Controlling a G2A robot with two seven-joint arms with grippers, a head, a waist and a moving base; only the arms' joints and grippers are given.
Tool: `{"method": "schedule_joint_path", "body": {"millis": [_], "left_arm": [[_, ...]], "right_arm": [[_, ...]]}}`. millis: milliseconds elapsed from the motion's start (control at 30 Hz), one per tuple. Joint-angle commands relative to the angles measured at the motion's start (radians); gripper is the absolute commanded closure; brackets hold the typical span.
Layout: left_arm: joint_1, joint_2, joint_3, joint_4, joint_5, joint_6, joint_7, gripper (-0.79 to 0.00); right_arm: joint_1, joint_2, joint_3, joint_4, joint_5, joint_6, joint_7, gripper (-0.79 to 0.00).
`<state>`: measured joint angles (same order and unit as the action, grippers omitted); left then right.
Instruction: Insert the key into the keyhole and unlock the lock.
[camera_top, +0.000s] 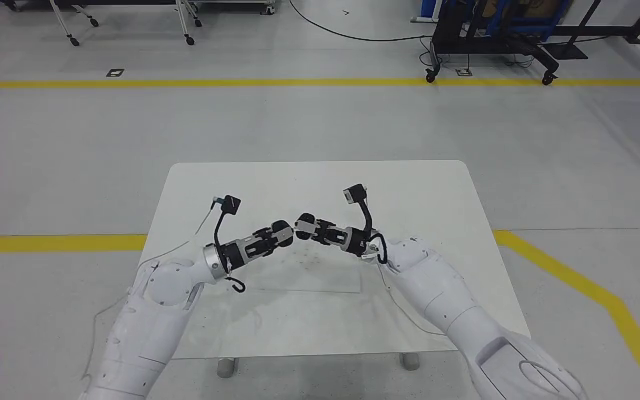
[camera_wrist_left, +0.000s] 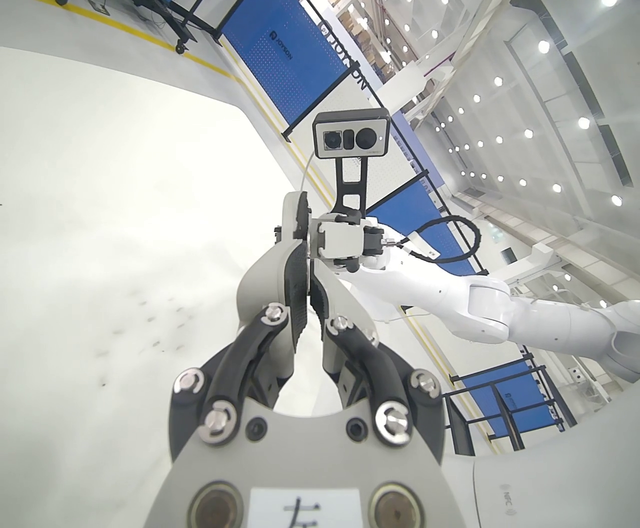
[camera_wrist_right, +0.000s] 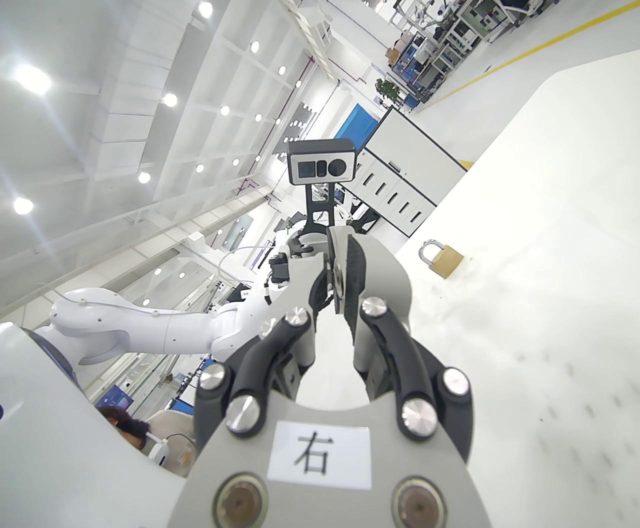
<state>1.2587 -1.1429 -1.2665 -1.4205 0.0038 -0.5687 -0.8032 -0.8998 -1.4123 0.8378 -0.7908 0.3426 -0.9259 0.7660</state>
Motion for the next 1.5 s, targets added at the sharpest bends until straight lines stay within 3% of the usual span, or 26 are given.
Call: {"method": "schedule_joint_path", "body": {"millis": [0, 433, 733, 800, 900, 933, 967, 1100, 1233, 1333, 1467], "left_arm": [[-0.002, 0.001, 0.002, 0.002, 0.002, 0.002, 0.002, 0.0], [-0.011, 0.007, 0.002, 0.016, 0.002, 0.009, 0.025, 0.0], [-0.014, 0.011, 0.007, 0.017, 0.007, 0.02, 0.035, -0.003], [-0.014, 0.012, 0.008, 0.017, 0.006, 0.02, 0.036, -0.194], [-0.015, 0.013, 0.01, 0.016, 0.007, 0.02, 0.036, -0.385], [-0.015, 0.013, 0.01, 0.016, 0.007, 0.02, 0.036, -0.69], [-0.015, 0.014, 0.011, 0.016, 0.006, 0.02, 0.036, -0.785], [-0.019, 0.019, -0.015, 0.025, 0.025, 0.022, 0.063, -0.785], [-0.006, 0.034, -0.101, 0.006, 0.08, 0.024, 0.136, -0.785], [0.048, 0.055, -0.219, -0.07, 0.137, 0.016, 0.164, -0.785], [0.214, 0.09, -0.424, -0.277, 0.418, 0.002, 0.178, -0.785]], "right_arm": [[0.002, -0.001, 0.0, 0.004, 0.004, -0.001, 0.006, 0.0], [-0.001, -0.002, 0.0, 0.013, 0.027, -0.002, 0.04, 0.0], [-0.003, -0.001, -0.003, 0.008, 0.087, 0.031, 0.125, 0.0], [-0.002, 0.0, -0.003, 0.009, 0.109, 0.04, 0.157, 0.0], [0.0, 0.001, -0.002, 0.013, 0.124, 0.047, 0.175, 0.0], [-0.001, 0.001, -0.001, 0.013, 0.126, 0.049, 0.177, 0.0], [-0.002, 0.002, 0.0, 0.012, 0.129, 0.05, 0.178, 0.0], [-0.007, 0.01, 0.01, 0.003, 0.136, 0.049, 0.177, 0.0], [-0.007, 0.021, 0.025, 0.001, 0.12, 0.042, 0.17, 0.0], [-0.007, 0.021, 0.025, 0.001, 0.12, 0.042, 0.17, 0.0], [-0.007, 0.021, 0.025, 0.001, 0.12, 0.042, 0.17, 0.0]]}}
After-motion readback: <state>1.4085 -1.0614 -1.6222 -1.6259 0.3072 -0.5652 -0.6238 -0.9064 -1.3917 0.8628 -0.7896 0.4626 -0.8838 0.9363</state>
